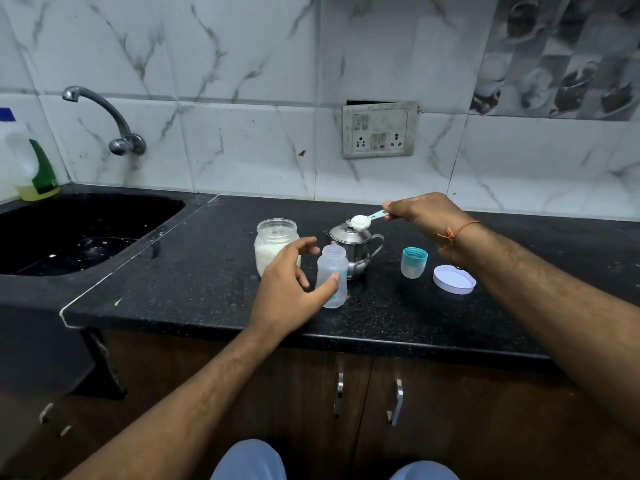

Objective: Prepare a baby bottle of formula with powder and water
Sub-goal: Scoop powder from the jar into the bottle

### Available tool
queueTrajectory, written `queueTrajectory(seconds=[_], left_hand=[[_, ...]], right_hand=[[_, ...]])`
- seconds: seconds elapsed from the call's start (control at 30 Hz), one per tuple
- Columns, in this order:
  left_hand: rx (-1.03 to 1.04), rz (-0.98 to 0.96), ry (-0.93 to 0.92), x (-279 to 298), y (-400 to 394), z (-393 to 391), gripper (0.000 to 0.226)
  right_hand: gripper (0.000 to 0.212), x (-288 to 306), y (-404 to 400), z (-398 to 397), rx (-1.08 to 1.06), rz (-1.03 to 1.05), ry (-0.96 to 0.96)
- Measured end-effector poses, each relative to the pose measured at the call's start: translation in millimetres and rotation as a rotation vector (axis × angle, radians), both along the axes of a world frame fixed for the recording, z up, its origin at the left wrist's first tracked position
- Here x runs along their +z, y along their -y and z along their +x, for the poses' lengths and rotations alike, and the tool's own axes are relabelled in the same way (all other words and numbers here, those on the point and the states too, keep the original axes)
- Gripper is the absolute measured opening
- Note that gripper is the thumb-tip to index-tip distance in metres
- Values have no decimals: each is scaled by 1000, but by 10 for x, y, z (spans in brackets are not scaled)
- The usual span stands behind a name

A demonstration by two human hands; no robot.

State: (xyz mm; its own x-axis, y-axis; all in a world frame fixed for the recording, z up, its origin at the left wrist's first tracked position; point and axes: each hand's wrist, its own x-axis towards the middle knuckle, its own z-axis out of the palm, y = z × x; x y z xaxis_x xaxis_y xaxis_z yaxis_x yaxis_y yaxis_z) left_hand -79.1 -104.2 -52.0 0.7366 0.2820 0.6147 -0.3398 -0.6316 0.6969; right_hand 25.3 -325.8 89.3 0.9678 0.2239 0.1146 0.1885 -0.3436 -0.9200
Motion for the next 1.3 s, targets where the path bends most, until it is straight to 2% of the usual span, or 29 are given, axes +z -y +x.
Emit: queueTrajectory(seconds=[0.07,0.2,0.5,0.83,1.0,1.3], left_hand=[[-36,-36,-119,-23,-2,80,71],[-145,-61,-250,-86,-93,209,48],[-142,-119,-186,-122,-107,138,50],[-138,-133,-170,-124,-109,135,54],[-134,-140,-162,-125,-104,126,53],[-111,-162,-150,-114,-105,126,50]], right_hand=[[28,-8,-20,0,-7,-7,13],[27,-47,-86,4,-14,-28,58],[29,-136,-212,8,37,-102,50],[26,-155,-303,-28,65,-253,171],[31,-153,-401,-57,58,-448,355],[34,-56,-510,-343,143,-724,904]])
